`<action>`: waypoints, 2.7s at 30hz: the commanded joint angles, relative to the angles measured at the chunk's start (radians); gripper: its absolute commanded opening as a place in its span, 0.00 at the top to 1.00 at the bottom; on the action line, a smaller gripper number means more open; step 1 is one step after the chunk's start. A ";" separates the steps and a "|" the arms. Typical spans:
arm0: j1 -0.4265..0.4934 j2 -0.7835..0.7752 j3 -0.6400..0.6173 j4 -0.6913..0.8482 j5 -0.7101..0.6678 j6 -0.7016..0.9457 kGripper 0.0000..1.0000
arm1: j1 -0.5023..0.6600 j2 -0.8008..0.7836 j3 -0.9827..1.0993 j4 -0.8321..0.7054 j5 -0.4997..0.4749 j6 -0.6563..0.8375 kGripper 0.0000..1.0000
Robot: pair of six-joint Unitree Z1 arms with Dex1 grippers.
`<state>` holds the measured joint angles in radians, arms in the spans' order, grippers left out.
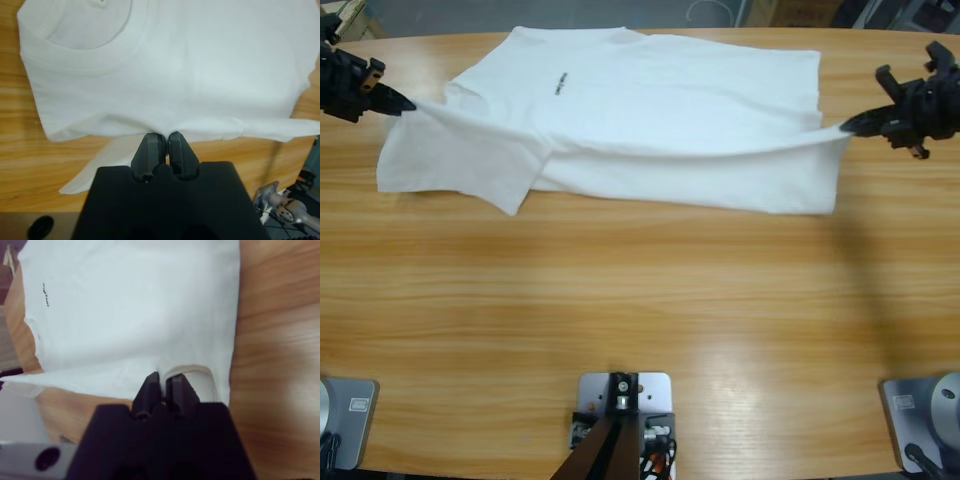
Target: Fold clothes
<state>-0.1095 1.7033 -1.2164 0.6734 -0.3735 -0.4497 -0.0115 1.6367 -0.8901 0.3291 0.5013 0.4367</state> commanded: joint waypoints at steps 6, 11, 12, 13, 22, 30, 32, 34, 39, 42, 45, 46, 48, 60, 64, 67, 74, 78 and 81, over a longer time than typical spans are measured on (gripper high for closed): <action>0.032 0.228 -0.100 0.008 -0.005 0.026 1.00 | -0.023 0.211 -0.070 -0.006 0.028 -0.073 1.00; 0.033 0.276 -0.153 0.009 -0.007 0.026 1.00 | -0.025 0.256 -0.112 0.001 0.026 -0.076 1.00; 0.033 0.284 -0.160 0.009 -0.007 0.027 1.00 | -0.025 0.264 -0.117 0.001 0.026 -0.077 1.00; 0.033 0.295 -0.167 0.009 -0.007 0.028 1.00 | -0.025 0.276 -0.123 0.000 0.024 -0.079 1.00; 0.031 0.367 -0.193 0.009 -0.010 0.034 1.00 | -0.025 0.344 -0.154 0.001 0.019 -0.097 1.00; 0.031 0.407 -0.223 0.010 -0.010 0.036 1.00 | -0.025 0.398 -0.223 0.053 0.020 -0.124 0.85; 0.031 0.415 -0.231 0.011 -0.010 0.036 1.00 | -0.025 0.400 -0.234 0.066 0.014 -0.129 0.66; 0.031 0.422 -0.238 0.013 -0.010 0.036 1.00 | -0.025 0.404 -0.243 0.076 0.010 -0.133 0.62; 0.031 0.447 -0.256 0.017 -0.018 0.042 0.87 | -0.025 0.414 -0.262 0.103 0.009 -0.149 0.26; 0.033 0.453 -0.270 0.029 -0.018 0.042 0.19 | -0.025 0.412 -0.272 0.114 0.000 -0.156 0.12; 0.038 0.451 -0.294 0.050 -0.018 0.055 0.01 | -0.027 0.396 -0.284 0.114 -0.003 -0.156 0.05; 0.040 0.447 -0.311 0.071 -0.018 0.066 0.01 | -0.029 0.389 -0.290 0.115 -0.003 -0.156 0.03; 0.046 0.433 -0.334 0.097 -0.024 0.086 0.01 | -0.034 0.372 -0.309 0.127 -0.003 -0.156 0.04; -0.066 0.361 -0.303 0.112 -0.102 0.185 0.00 | -0.042 0.243 -0.309 0.201 0.009 -0.173 0.01; -0.206 0.380 -0.334 0.114 -0.073 0.200 0.00 | -0.043 0.206 -0.238 0.201 0.008 -0.200 0.01; -0.269 0.402 -0.361 0.118 -0.039 0.203 0.00 | -0.045 0.188 -0.214 0.200 0.010 -0.206 0.00; -0.303 0.431 -0.393 0.150 -0.013 0.224 0.00 | -0.045 0.181 -0.197 0.202 0.022 -0.210 0.00; -0.318 0.461 -0.400 0.150 -0.013 0.223 0.00 | -0.045 0.180 -0.188 0.202 0.021 -0.214 0.00; -0.333 0.476 -0.404 0.158 0.001 0.220 0.00 | -0.047 0.178 -0.176 0.202 0.020 -0.218 0.00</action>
<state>-0.4104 2.0916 -1.6111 0.8114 -0.4017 -0.2382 -0.0424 1.8260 -1.1119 0.5204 0.5140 0.2367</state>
